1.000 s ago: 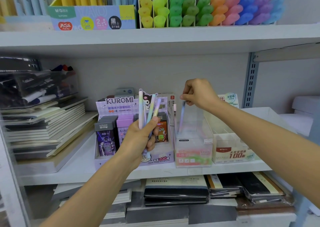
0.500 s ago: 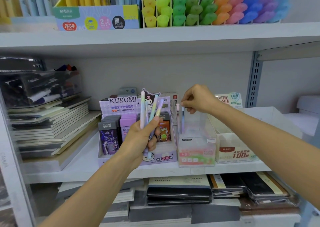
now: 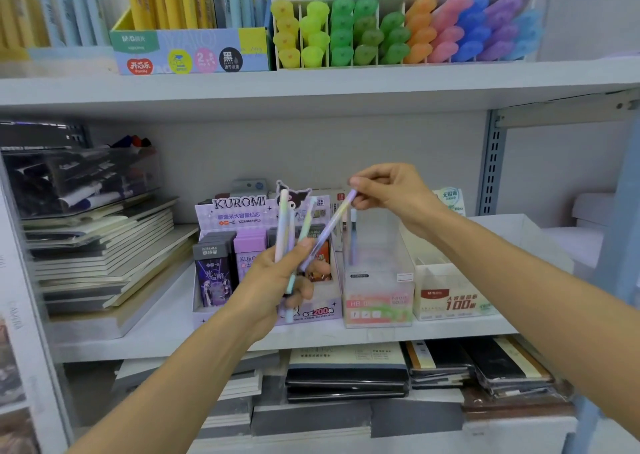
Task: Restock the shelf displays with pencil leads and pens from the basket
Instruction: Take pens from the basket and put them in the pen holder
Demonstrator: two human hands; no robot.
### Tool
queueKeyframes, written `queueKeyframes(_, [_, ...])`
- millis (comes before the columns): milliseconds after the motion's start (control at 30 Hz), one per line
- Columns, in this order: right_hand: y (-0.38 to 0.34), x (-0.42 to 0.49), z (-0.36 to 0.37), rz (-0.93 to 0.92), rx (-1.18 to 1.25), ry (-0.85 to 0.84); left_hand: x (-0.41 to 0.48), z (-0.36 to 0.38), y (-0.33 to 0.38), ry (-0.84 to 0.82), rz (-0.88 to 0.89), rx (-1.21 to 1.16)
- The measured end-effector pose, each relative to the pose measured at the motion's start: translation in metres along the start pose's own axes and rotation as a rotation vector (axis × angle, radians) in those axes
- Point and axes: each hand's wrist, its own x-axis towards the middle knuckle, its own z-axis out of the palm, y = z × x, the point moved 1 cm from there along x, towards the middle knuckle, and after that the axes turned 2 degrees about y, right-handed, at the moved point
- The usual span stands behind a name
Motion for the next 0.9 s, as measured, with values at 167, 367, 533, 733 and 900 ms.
queueKeyframes(167, [0.004,-0.013,-0.021,0.027,-0.020,-0.027,0.000,-0.010,0.002,0.167,0.033,-0.032])
queueKeyframes(367, [0.009,-0.029,-0.034,0.192,-0.124,-0.339,0.000,-0.013,0.007,0.291,0.089,-0.069])
queueKeyframes(533, [0.018,-0.033,-0.032,0.129,0.004,-0.167,-0.001,-0.006,0.012,0.373,0.148,-0.197])
queueKeyframes(733, [0.024,-0.043,-0.016,0.158,0.028,-0.293,-0.002,0.015,0.012,0.399,0.155,-0.178])
queueKeyframes(900, [0.013,-0.043,-0.004,0.048,-0.235,-0.425,0.004,0.020,0.014,0.383,0.207,-0.078])
